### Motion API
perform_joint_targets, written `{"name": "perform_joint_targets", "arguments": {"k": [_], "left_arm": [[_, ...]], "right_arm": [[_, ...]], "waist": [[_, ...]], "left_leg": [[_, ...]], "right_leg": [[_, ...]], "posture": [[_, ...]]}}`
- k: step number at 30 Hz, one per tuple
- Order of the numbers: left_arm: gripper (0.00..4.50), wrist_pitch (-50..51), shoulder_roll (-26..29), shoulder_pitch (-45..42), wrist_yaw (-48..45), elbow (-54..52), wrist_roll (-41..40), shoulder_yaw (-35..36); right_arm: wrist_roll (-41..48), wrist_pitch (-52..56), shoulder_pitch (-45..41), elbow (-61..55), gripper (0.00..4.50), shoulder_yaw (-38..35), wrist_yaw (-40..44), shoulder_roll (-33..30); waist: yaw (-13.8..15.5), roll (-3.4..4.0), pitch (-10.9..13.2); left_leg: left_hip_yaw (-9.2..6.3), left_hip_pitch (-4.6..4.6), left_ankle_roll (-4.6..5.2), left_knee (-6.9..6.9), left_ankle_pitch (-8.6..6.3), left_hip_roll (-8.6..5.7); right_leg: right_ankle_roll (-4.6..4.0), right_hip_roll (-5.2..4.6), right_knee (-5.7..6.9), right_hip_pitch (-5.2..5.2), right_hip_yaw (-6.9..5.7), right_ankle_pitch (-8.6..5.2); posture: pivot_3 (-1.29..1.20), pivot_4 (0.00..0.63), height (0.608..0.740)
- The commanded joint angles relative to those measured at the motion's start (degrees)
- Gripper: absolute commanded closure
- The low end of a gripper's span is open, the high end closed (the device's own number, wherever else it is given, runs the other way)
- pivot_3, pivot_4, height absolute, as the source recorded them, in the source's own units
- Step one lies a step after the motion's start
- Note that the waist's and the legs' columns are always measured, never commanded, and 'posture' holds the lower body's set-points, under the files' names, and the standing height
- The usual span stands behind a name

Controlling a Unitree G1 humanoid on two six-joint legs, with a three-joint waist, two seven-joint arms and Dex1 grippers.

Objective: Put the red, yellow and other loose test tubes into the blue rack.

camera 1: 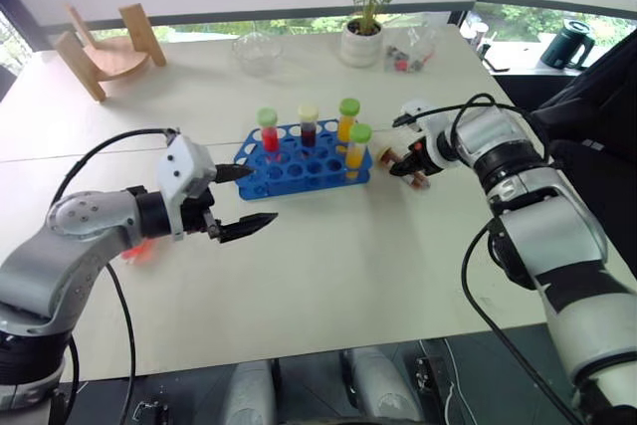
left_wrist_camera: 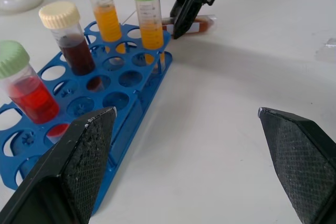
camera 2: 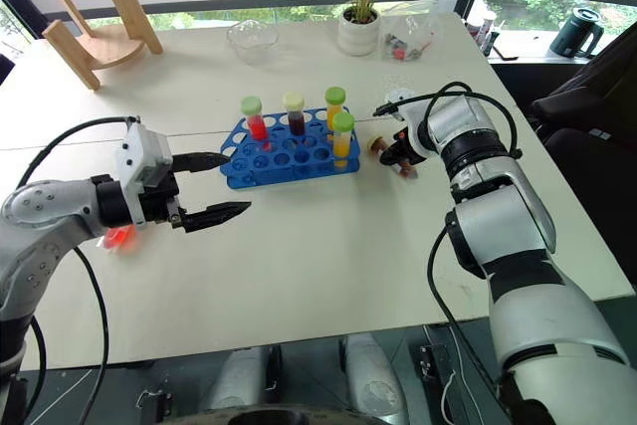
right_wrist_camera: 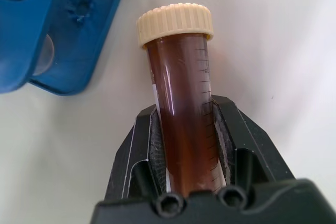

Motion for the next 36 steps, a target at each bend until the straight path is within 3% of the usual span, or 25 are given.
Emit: {"name": "perform_joint_targets", "arguments": {"k": [1, 3, 5, 8, 10, 15, 18, 25, 36], "left_arm": [[0.00, -0.84, 1.34, -0.09, -1.16, -0.26, 0.09, 1.62], [0.00, -0.78, 2.01, -0.02, -1.88, 0.21, -0.07, 2.16], [0.00, -0.84, 2.68, -0.27, -2.71, 1.05, -0.23, 2.59], [0.00, -0.87, 3.43, -0.94, -3.86, 2.42, -0.35, 2.89], [0.00, -0.53, 4.30, -1.64, -5.04, 3.41, -0.41, 2.85], [0.00, 0.34, 7.07, -2.80, -7.70, 5.30, -0.76, 3.40], [0.00, 0.89, 8.55, -2.96, -8.58, 5.42, -0.88, 3.75], [0.00, 2.30, 10.00, -2.27, -8.86, 4.28, -1.65, 5.56], [0.00, 2.96, 9.78, -0.88, -7.86, 2.75, -1.81, 6.20]], "right_arm": [[5.06, 10.26, 14.00, -32.83, 3.65, -5.25, 3.14, -9.04], [10.27, 14.77, 25.06, -54.08, 3.65, -11.30, 2.60, -10.60], [15.45, 15.52, 33.54, -69.38, 3.65, -17.90, -0.51, -5.74], [19.55, 9.33, 40.31, -79.06, 3.65, -22.40, -6.50, 4.00], [19.70, -3.46, 43.98, -79.76, 3.65, -21.07, -10.45, 11.76], [15.41, -35.05, 45.48, -63.71, 3.65, -16.52, -20.55, 28.99], [12.90, -50.71, 43.58, -52.14, 3.65, -16.33, -24.85, 34.56], [10.37, -68.45, 37.62, -32.98, 3.65, -16.82, -30.97, 36.79], [10.94, -76.82, 31.67, -18.74, 3.65, -17.69, -33.56, 36.73]], "waist": [[1.26, 0.01, 0.01], [1.80, 0.04, 0.02], [1.62, 0.02, 0.01], [0.04, 0.03, 0.02], [-0.13, 0.02, 0.02], [-0.07, -0.07, -0.03], [-0.01, -0.08, -0.03], [-0.07, -0.07, -0.02], [-0.20, -0.06, -0.02]], "left_leg": [[-0.10, -0.12, 0.00, -0.01, 0.00, -0.02], [-0.12, -0.24, 0.02, -0.01, -0.02, -0.03], [-0.18, -0.41, 0.09, 0.01, -0.07, -0.02], [-0.11, -0.28, 0.09, 0.03, -0.06, 0.03], [-0.08, -0.13, 0.02, 0.02, -0.02, 0.02], [-0.08, 0.08, -0.15, 0.07, 0.10, 0.03], [-0.08, 0.05, -0.16, 0.02, 0.09, 0.03], [-0.08, -0.03, -0.19, -0.09, 0.09, 0.03], [-0.09, -0.01, -0.20, -0.07, 0.10, 0.04]], "right_leg": [[0.02, -0.03, -0.04, -0.04, -0.09, -0.03], [0.04, -0.05, -0.13, -0.12, -0.12, -0.05], [0.04, -0.03, -0.15, -0.23, -0.15, -0.08], [0.02, 0.02, 0.01, -0.25, -0.11, -0.05], [0.00, 0.04, 0.05, -0.18, -0.09, -0.03], [-0.03, 0.05, 0.05, 0.06, -0.08, -0.02], [-0.03, 0.03, 0.04, 0.05, -0.09, -0.02], [-0.03, -0.01, 0.02, -0.04, -0.11, -0.02], [-0.04, 0.00, 0.07, -0.04, -0.11, -0.02]], "posture": [[0.00, 0.150, 0.740], [0.00, 0.150, 0.740], [0.00, 0.150, 0.740], [0.00, 0.150, 0.740], [0.00, 0.150, 0.740], [0.00, 0.150, 0.740], [0.00, 0.150, 0.740], [0.00, 0.150, 0.740], [0.00, 0.150, 0.740]]}}
